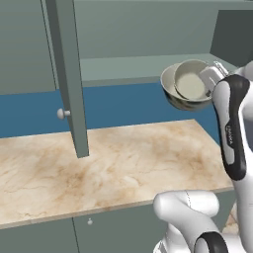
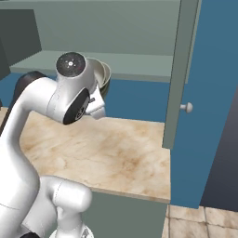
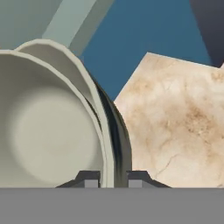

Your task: Pick up the bowls on the counter and stack them on top of one another in the open cabinet. Place the smaller bowl on top of the larger bowl.

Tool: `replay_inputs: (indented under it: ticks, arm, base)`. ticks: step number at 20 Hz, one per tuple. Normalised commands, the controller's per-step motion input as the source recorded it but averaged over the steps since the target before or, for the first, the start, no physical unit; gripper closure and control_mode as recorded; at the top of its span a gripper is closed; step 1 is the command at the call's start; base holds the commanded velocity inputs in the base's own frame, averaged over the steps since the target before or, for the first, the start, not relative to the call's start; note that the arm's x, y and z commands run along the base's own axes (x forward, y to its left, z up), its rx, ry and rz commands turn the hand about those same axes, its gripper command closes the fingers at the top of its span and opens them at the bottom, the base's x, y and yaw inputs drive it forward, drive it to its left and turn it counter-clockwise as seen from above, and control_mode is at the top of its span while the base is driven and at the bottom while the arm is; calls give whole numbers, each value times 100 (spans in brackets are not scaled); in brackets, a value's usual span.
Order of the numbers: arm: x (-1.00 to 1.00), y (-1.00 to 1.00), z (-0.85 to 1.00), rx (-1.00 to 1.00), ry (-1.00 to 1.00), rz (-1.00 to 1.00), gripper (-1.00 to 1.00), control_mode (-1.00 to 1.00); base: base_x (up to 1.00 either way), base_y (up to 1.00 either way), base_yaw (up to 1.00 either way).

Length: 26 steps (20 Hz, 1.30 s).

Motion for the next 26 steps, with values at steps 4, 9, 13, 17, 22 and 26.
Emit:
replay_inputs:
  ticks: [4,9,13,17,22,26]
  arm:
    - [-8,30,67,8,-25,6,100,-100]
    - [27,25,33,8,-15,3,100,-100]
    - [32,11,20,2,-7,1,100,-100]
    - [30,3,10,0,-1,0,100,-100]
    - [25,-5,18,11,6,-4,100,-100]
    - [11,-7,12,8,2,-9,100,-100]
  base:
    - [0,0,0]
    - [0,0,0]
    - [0,0,0]
    - [0,0,0]
    - [0,0,0]
    - [0,0,0]
